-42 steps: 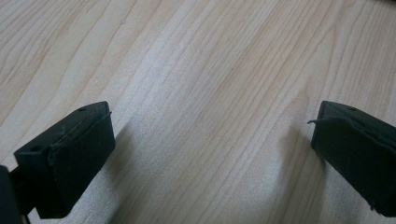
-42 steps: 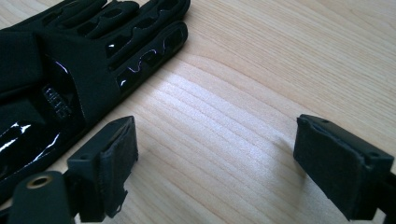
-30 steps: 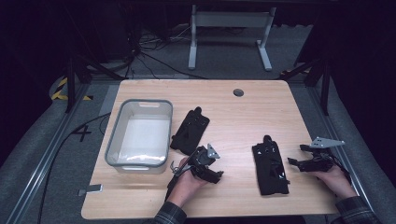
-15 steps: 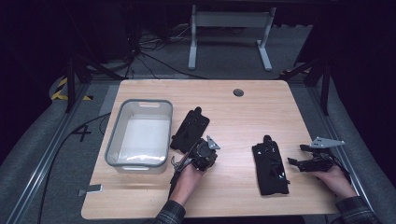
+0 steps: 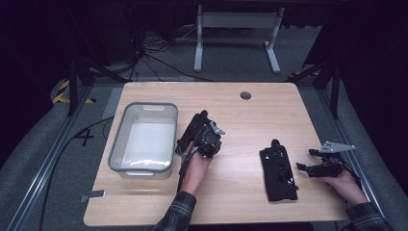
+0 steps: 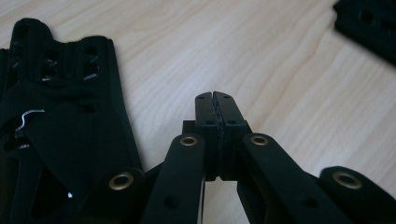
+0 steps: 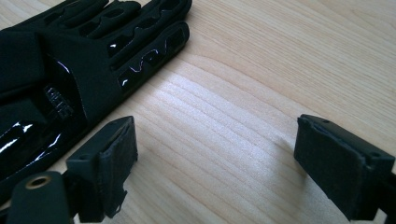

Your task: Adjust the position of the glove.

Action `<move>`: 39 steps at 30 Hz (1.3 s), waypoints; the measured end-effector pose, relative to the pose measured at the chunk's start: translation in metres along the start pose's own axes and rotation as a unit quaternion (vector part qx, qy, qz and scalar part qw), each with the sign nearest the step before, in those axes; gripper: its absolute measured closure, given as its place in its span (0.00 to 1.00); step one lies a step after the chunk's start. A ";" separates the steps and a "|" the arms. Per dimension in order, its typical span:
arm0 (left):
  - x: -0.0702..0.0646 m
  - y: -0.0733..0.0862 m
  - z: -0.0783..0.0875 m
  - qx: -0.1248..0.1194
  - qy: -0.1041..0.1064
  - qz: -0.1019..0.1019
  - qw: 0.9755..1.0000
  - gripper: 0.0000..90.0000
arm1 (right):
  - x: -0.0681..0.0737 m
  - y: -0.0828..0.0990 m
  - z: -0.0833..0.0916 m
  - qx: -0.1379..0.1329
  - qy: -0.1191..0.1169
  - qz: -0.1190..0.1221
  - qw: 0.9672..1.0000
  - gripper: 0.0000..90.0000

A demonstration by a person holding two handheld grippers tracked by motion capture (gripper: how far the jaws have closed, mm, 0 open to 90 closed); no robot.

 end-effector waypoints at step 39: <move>0.040 -0.024 -0.070 0.034 -0.039 0.051 0.997 1.00 | 0.000 0.000 0.000 0.000 -0.003 0.002 1.000 0.15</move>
Point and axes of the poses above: each handheld gripper's, and its own axes: z roughly backward along the jaws, y roughly out of its underside, x roughly to its left, the point moved 7 cm from there along -z, roughly forward along the jaws, and after that the axes turned 13 degrees about -y, right-handed, at the moved point
